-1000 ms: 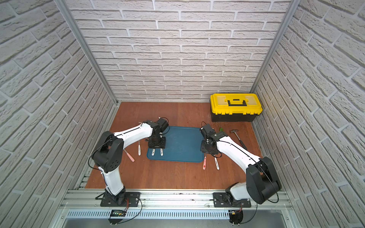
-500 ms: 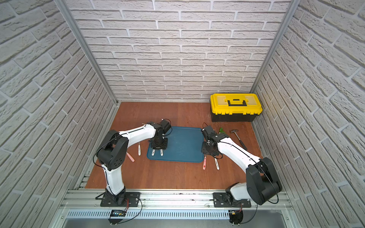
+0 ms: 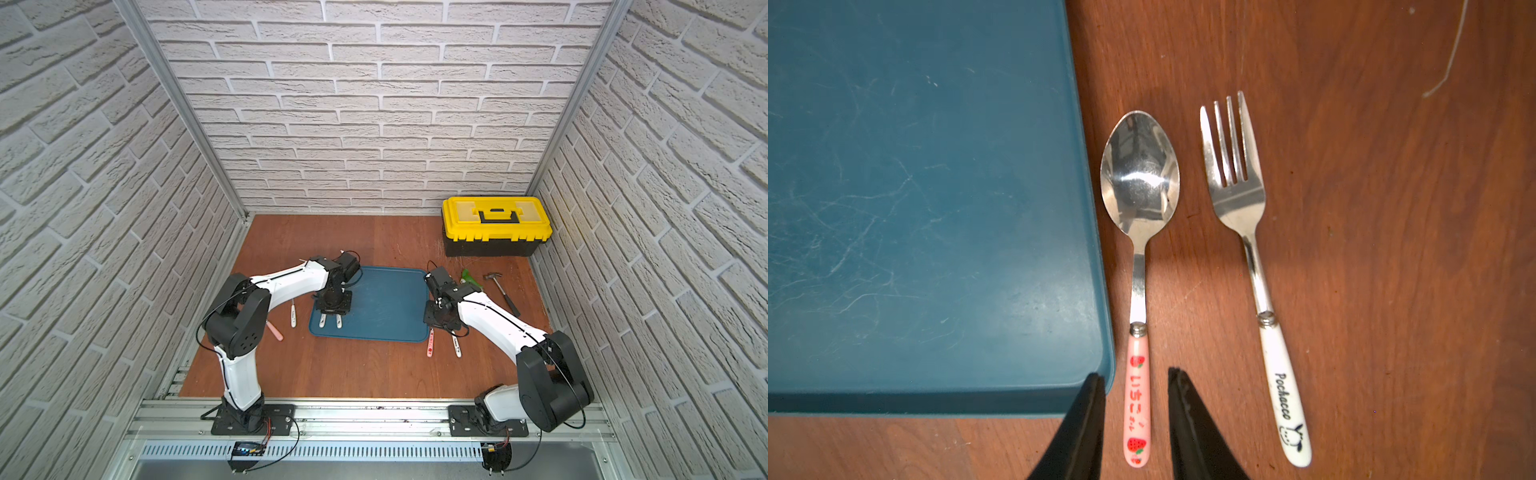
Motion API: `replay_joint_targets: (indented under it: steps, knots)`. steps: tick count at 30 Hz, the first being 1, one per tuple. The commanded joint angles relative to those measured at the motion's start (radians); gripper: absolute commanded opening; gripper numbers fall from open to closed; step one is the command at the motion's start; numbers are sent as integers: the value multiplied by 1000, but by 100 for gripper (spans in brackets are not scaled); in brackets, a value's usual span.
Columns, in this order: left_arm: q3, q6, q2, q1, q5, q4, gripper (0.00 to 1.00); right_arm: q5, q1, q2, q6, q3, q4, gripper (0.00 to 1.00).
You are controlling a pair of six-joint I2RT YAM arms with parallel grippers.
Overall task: Set the spoon and fork side by side
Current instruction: Adjust the spoon on the tray.
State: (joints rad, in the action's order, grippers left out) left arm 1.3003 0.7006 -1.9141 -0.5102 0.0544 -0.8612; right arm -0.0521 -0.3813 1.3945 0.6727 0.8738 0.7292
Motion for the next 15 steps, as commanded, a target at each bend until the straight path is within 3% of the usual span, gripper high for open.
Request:
replay_joint_targets:
  steps: [1, 15]
  knots:
    - [8, -19, -19, -4, 21, -31, 29, 2, 6, -29, -3, -8, -19, 32]
    - [4, -68, -27, -8, 23, -22, 24, 5, 13, -35, -4, -16, -23, 32]
